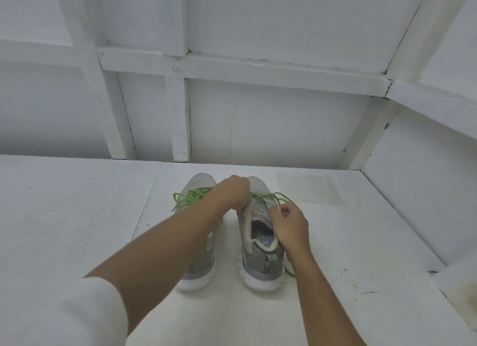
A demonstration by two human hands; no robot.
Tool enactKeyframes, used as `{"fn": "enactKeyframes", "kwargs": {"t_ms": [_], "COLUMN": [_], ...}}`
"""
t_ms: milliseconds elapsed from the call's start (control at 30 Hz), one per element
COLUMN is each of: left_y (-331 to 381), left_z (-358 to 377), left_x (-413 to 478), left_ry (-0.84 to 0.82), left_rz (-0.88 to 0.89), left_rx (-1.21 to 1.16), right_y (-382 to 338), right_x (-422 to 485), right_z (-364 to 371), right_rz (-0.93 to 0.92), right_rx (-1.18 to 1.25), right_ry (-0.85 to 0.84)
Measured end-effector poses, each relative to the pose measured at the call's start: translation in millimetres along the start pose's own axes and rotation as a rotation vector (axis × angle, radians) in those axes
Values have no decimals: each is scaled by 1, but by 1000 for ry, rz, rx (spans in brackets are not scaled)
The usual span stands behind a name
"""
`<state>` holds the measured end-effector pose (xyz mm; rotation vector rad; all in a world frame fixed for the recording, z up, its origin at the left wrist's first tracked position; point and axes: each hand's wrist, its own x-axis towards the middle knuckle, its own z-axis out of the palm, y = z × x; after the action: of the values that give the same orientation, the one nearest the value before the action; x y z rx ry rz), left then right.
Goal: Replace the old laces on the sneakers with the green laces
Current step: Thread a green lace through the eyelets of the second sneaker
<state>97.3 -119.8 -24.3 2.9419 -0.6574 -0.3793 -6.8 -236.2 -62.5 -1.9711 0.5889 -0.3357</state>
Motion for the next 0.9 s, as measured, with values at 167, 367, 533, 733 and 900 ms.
{"fn": "enactKeyframes", "kwargs": {"t_ms": [167,367,533,733,900], "left_y": [-16,-55,-52,-62,-57], "left_z": [-46,-154,-165,-172,-172], "left_x": [-4,-23,-37,-50,-57], "left_ry": [46,427,532,602,609], "left_rz": [1,-138,-175,-142,-117], "left_rx": [57,-208,-433,-702,-764], "right_y": [2,0,0,-1,-1], "right_x": [0,-1,-1,-2,-2], "right_z": [1,1,1,1,1], "right_rz": [4,4,-1,-2,0], "right_rx": [24,25,16,12,30], "right_ry": [7,17,14,10,14]}}
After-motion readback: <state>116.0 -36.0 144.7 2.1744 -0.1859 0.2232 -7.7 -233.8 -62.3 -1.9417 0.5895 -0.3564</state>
